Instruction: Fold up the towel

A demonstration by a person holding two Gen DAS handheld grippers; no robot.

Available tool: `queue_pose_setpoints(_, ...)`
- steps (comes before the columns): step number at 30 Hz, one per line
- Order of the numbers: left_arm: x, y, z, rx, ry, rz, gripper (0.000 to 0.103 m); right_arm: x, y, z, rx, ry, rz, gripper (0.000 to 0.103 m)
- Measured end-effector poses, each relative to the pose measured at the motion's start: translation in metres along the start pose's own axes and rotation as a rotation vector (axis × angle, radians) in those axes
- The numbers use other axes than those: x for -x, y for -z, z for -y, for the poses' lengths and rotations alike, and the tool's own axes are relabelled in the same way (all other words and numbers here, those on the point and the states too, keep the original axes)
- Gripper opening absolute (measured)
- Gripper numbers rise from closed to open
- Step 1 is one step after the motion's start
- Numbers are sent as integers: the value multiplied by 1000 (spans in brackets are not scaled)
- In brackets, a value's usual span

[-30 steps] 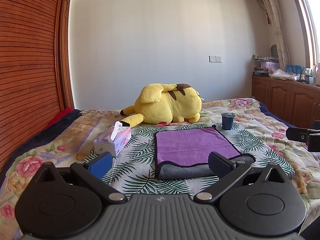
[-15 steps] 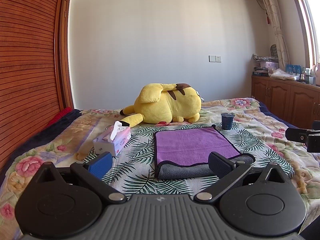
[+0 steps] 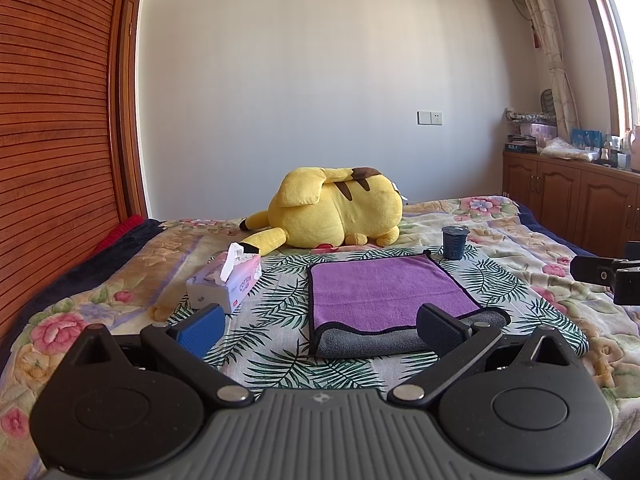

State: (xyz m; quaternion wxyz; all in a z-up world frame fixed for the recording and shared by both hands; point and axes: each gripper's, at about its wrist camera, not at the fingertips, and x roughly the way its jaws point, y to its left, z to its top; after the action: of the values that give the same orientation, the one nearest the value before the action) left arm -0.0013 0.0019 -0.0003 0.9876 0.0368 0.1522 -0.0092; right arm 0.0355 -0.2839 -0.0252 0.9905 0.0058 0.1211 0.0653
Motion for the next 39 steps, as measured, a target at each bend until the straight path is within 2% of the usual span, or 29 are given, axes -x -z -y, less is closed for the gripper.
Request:
queue_pose_setpoints(15,-3,4,3,-6,-1,-9,84,-2,3,-1,0,2,-10,103)
queue_pose_setpoints(34,-33,3,1,-16,-2,-91,84,-29,0,-2,12,-19,-58,103)
queue_pose_setpoints(39,-41,2,2,-23,17,-112,84,-40,0,2,-1,-28,-88,103)
